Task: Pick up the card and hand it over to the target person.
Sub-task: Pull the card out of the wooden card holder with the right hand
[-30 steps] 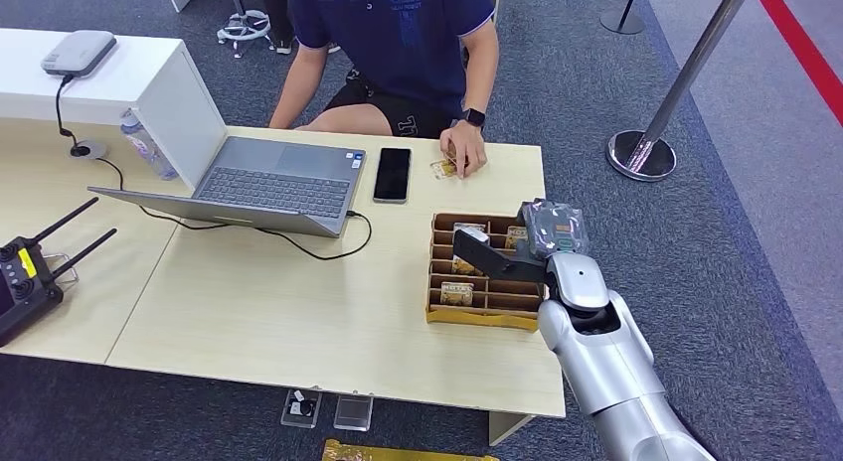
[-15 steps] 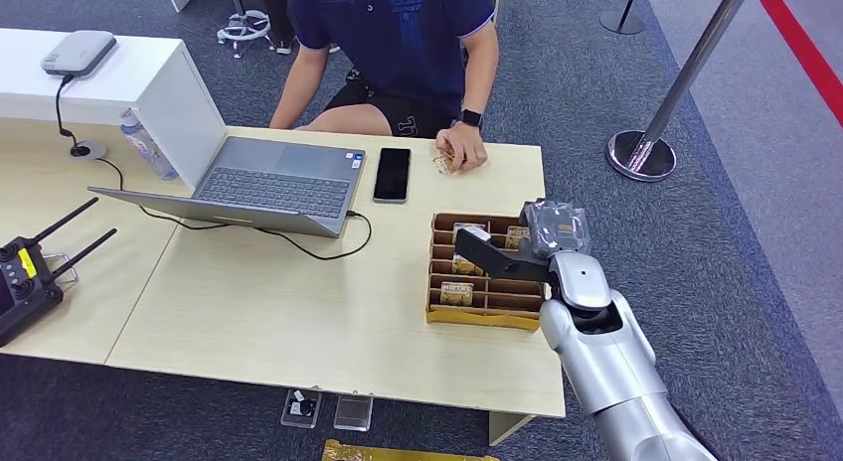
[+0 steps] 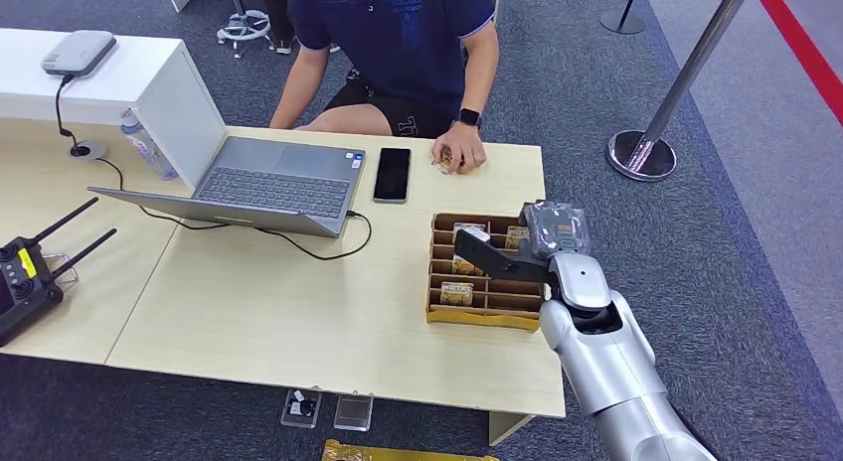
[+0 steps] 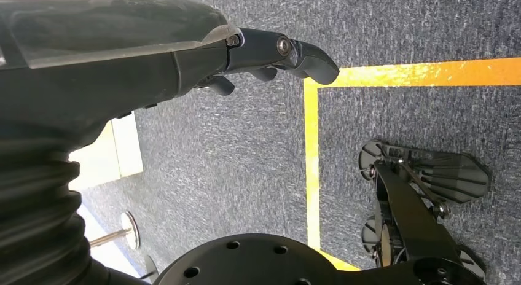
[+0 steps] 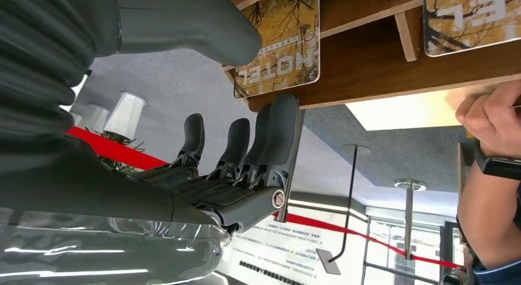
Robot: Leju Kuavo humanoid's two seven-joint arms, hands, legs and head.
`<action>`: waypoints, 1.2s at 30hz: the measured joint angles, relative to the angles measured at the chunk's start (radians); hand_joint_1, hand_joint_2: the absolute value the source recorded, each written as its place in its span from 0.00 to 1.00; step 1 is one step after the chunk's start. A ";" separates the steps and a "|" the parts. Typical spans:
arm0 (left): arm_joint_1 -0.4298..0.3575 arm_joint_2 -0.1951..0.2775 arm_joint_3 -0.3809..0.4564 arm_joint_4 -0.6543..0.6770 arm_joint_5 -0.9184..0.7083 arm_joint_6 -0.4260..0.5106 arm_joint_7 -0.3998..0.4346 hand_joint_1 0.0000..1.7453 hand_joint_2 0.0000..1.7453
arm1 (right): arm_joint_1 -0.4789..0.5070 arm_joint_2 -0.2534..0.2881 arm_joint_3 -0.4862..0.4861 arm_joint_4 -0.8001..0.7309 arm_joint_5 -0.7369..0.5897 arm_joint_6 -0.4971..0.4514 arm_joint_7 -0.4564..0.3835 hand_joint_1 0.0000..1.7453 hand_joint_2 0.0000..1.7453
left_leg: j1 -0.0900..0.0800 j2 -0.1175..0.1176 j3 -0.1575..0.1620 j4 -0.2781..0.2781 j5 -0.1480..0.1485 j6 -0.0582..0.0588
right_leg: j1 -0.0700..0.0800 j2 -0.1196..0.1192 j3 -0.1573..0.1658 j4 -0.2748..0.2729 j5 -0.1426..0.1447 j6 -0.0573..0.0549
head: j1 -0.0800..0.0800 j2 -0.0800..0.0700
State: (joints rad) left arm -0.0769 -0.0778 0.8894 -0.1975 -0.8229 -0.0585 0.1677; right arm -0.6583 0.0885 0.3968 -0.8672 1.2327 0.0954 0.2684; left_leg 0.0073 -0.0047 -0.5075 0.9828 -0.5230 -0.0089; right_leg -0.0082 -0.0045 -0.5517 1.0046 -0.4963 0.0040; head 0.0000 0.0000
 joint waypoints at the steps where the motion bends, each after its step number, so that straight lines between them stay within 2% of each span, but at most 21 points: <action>1: 0.000 0.000 0.001 0.000 -0.001 0.000 0.000 0.00 1.00 | 0.002 0.000 0.002 -0.002 -0.001 0.000 -0.001 0.54 1.00 | 0.000 0.000 0.000 0.000 0.000 0.000 | 0.000 0.000 0.000 0.000 0.000 0.000 | 0.000 0.000; 23: 0.000 0.002 0.013 -0.001 -0.014 -0.001 0.001 0.00 1.00 | 0.042 -0.002 0.014 -0.031 -0.021 0.001 -0.003 0.53 1.00 | 0.000 0.000 0.001 -0.001 0.001 0.000 | 0.000 0.000 0.001 -0.001 0.000 0.000 | 0.000 0.000; 36: -0.001 0.004 0.017 -0.001 -0.020 -0.002 0.003 0.00 1.00 | 0.050 -0.007 0.013 -0.013 -0.023 0.004 -0.001 0.57 1.00 | 0.000 -0.001 0.001 -0.001 0.001 0.000 | 0.000 -0.001 0.001 -0.001 0.001 0.000 | 0.000 0.000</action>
State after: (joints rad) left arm -0.0783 -0.0741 0.9064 -0.1988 -0.8428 -0.0603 0.1703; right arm -0.6081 0.0815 0.4093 -0.8806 1.2101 0.0993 0.2672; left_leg 0.0075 -0.0052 -0.5070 0.9816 -0.5223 -0.0089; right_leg -0.0079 -0.0051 -0.5510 1.0032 -0.4958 0.0038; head 0.0000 0.0000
